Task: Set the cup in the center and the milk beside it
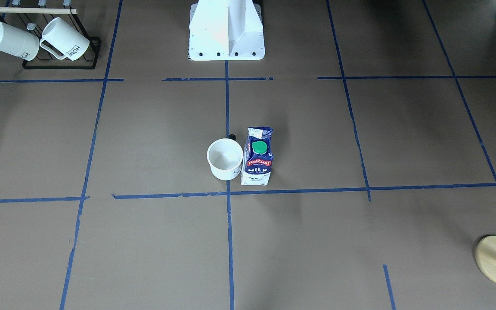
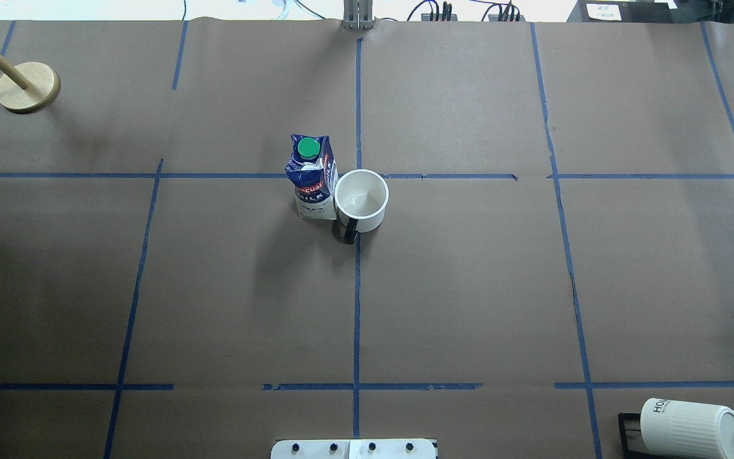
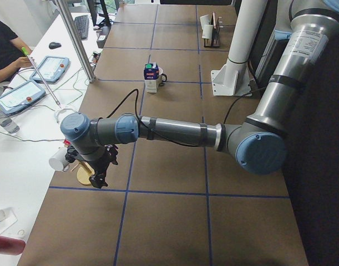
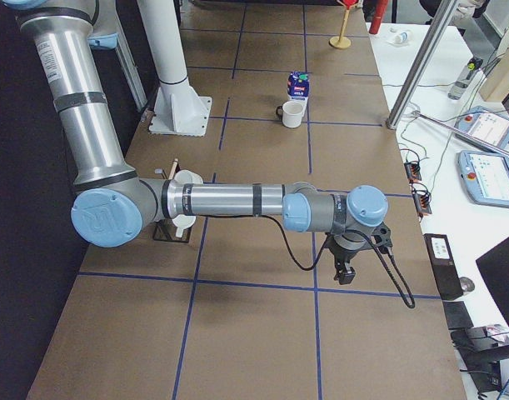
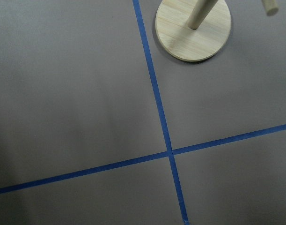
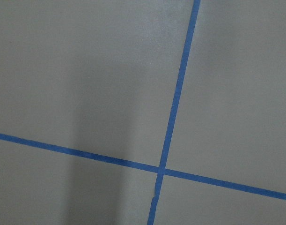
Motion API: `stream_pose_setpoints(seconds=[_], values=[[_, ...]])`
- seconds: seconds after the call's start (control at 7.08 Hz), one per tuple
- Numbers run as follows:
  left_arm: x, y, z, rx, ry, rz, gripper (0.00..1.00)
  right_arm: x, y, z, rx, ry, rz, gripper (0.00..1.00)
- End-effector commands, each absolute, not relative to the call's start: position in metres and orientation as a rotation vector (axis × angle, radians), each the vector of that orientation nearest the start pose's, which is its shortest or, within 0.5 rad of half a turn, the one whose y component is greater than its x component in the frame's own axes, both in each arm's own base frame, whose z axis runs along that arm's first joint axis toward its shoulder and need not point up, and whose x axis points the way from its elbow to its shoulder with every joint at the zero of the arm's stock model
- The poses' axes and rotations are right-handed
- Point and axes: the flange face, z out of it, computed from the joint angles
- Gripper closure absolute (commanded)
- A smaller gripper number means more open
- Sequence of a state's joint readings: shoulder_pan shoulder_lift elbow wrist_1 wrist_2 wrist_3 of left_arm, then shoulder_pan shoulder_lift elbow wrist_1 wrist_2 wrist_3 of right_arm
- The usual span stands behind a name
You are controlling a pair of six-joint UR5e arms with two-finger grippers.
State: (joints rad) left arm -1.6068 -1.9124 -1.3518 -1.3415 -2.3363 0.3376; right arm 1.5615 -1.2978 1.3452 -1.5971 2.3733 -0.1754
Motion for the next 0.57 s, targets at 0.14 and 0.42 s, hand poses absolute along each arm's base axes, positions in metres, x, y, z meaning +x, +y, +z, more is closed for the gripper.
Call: stream_pose_setpoints(seconds=[0.14,0.42], values=[[-0.083,-0.589,0.614,0.042,0.767,0.250,0.00,0.055,-0.603,0.622,0.089,-0.807,-0.184,0.00],[-0.082,-0.577,0.618,0.054,0.770,0.256,0.00,0.050,-0.604,0.621,0.093,-0.800,-0.197,0.00]])
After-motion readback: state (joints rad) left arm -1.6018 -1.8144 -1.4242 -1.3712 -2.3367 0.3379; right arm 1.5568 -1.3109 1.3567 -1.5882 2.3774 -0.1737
